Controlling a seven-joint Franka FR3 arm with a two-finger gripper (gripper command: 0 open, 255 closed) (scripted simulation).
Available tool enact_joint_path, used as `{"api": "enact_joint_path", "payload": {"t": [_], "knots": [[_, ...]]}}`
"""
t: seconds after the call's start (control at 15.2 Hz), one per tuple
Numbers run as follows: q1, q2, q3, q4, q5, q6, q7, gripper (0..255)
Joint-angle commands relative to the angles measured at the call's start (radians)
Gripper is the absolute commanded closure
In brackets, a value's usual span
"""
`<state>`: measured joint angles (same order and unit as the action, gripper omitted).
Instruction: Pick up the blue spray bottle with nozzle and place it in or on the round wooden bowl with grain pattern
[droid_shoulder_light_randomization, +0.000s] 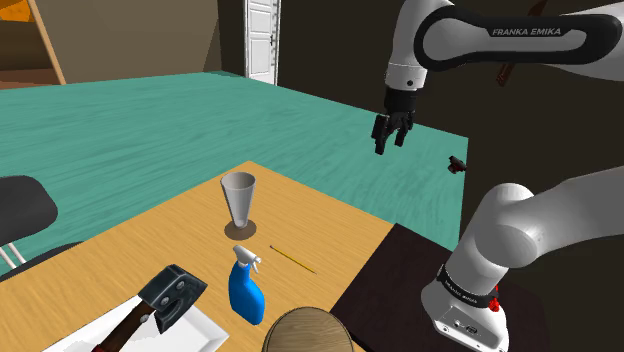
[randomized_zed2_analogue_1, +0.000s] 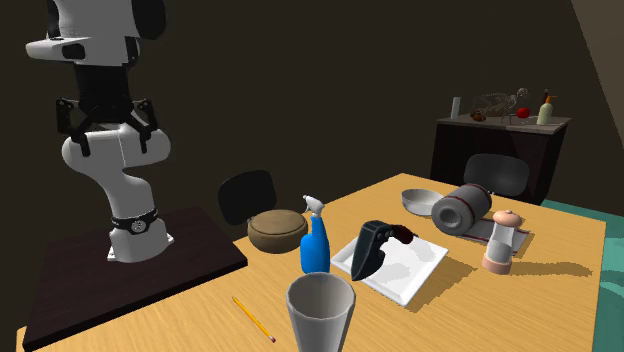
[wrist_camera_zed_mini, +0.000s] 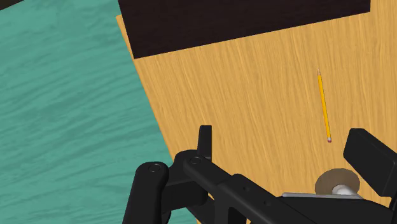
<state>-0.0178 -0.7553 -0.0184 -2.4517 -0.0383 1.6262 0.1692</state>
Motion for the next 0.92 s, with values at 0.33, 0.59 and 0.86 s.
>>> {"api": "enact_joint_path", "payload": {"t": [0.33, 0.59, 0.86], "knots": [[0.053, 0.068, 0.088, -0.017, 0.066, 0.096, 0.083, 0], [0.092, 0.143, 0.158, -0.011, 0.110, 0.176, 0.148, 0], [0.125, 0.233, 0.228, 0.013, 0.142, 0.254, 0.212, 0]]}}
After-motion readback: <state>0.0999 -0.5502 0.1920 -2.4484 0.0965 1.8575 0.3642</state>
